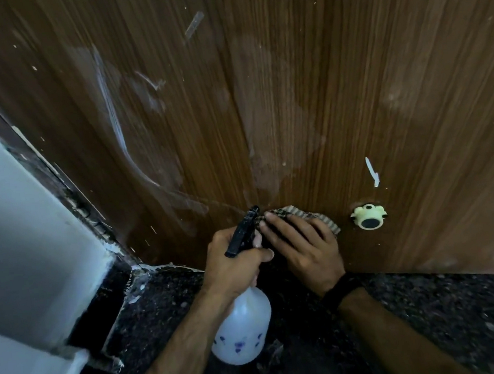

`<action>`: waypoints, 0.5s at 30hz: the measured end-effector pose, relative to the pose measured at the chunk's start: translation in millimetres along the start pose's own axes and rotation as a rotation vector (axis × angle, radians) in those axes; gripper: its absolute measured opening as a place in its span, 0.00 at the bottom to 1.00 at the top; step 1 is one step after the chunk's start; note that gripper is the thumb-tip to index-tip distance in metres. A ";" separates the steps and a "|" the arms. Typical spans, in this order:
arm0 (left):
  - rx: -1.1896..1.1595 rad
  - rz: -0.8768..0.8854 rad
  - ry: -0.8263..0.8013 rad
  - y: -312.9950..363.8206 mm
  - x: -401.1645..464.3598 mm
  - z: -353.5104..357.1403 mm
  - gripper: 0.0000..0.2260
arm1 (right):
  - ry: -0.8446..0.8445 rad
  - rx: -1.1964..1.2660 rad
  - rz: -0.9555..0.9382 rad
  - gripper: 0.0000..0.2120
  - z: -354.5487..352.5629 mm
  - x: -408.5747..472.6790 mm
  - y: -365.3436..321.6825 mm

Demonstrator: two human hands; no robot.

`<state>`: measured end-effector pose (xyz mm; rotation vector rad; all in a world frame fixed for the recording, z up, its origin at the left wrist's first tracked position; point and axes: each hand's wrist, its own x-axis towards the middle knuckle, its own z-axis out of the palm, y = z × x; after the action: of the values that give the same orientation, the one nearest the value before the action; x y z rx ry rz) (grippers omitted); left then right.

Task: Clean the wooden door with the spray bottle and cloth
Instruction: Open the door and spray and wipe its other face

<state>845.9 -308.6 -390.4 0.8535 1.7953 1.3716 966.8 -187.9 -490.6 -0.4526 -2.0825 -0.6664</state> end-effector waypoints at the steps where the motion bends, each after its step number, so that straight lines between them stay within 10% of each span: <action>1: -0.005 0.010 -0.002 1.2 -0.1 -0.8 0.12 | 0.010 -0.002 0.007 0.22 -2.3 7.3 1.8; 8: -0.086 0.055 0.035 6.8 -0.3 -19.5 0.12 | 0.298 -0.034 0.191 0.18 -7.3 71.0 0.8; 15: -0.094 0.091 0.018 8.2 -0.3 -18.4 0.10 | 0.085 0.001 -0.011 0.19 3.9 29.0 -5.2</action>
<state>831.3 -316.3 -379.1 0.8849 1.7092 1.5134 945.6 -187.6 -469.8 -0.4059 -2.0066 -0.6800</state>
